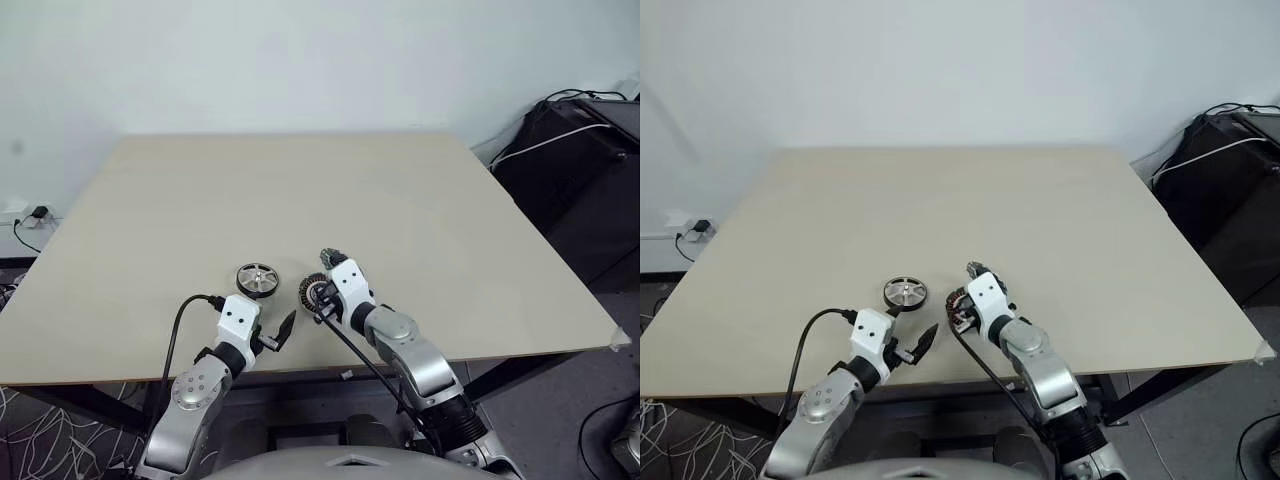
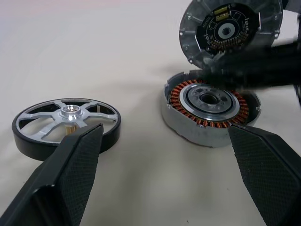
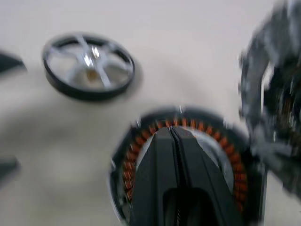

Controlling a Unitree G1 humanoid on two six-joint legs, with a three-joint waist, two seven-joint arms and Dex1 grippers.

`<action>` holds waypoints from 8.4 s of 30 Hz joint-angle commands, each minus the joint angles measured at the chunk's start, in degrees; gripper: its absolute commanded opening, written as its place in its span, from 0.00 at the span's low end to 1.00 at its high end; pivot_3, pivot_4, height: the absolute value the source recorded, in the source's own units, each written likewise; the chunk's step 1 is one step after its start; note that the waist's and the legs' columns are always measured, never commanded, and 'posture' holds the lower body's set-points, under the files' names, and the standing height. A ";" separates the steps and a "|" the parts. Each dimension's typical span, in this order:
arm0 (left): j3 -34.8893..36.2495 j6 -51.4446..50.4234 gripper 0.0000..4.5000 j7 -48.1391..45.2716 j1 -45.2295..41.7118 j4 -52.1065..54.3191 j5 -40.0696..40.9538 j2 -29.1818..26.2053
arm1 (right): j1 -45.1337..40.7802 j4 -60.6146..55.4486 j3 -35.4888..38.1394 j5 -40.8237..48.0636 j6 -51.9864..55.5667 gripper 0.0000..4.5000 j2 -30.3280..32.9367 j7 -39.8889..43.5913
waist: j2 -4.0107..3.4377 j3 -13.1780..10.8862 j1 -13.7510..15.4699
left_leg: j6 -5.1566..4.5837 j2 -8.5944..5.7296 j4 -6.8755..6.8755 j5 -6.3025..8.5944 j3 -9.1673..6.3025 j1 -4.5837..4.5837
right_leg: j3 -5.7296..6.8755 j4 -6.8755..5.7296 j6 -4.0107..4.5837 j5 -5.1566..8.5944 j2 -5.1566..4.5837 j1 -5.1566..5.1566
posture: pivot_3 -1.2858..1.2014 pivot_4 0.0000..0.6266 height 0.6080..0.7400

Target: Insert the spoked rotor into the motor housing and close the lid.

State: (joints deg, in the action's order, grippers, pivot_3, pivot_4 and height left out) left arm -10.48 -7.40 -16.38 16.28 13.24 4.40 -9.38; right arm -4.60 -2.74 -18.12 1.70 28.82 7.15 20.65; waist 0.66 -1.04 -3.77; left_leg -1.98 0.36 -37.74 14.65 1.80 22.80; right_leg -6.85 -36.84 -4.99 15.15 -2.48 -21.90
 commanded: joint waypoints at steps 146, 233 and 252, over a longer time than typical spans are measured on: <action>10.13 -29.99 0.73 18.02 -7.08 6.65 50.23 7.93 | 18.03 -21.94 10.43 12.01 -4.19 0.00 8.53 1.97 | 0.42 -0.04 1.59 | 0.12 -0.10 0.14 0.09 -0.07 0.32 | 0.00 0.61 -0.07 -0.05 0.04 -0.13 | 0.52 0.00 1.00; -1.45 12.46 0.00 1.95 -2.99 -12.61 0.58 6.51 | -27.74 7.09 -24.77 -22.76 -16.67 0.61 23.74 42.46 | 0.03 0.34 1.69 | -0.22 -0.11 -0.40 -0.29 -0.05 0.58 | 0.03 -0.06 -0.24 -0.33 0.09 -0.48 | 0.52 0.00 1.00; -1.43 12.61 0.00 1.99 -2.41 -12.39 0.58 7.27 | -29.19 12.83 -23.27 -24.12 -19.23 0.26 23.31 44.33 | -0.06 0.40 2.13 | -0.22 -0.14 -0.41 -0.29 -0.06 0.56 | 0.03 -0.05 -0.23 -0.33 0.02 -0.42 | 0.52 0.00 1.00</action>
State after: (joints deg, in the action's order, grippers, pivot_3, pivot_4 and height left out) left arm -11.81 4.22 -14.28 14.55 -0.63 4.94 -2.49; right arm -33.27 9.00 -42.21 -21.46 9.32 29.78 64.16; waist 0.59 -0.64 -1.63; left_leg -2.19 0.21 -38.14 14.35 1.73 23.36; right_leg -6.81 -36.88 -5.22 14.82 -2.46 -22.31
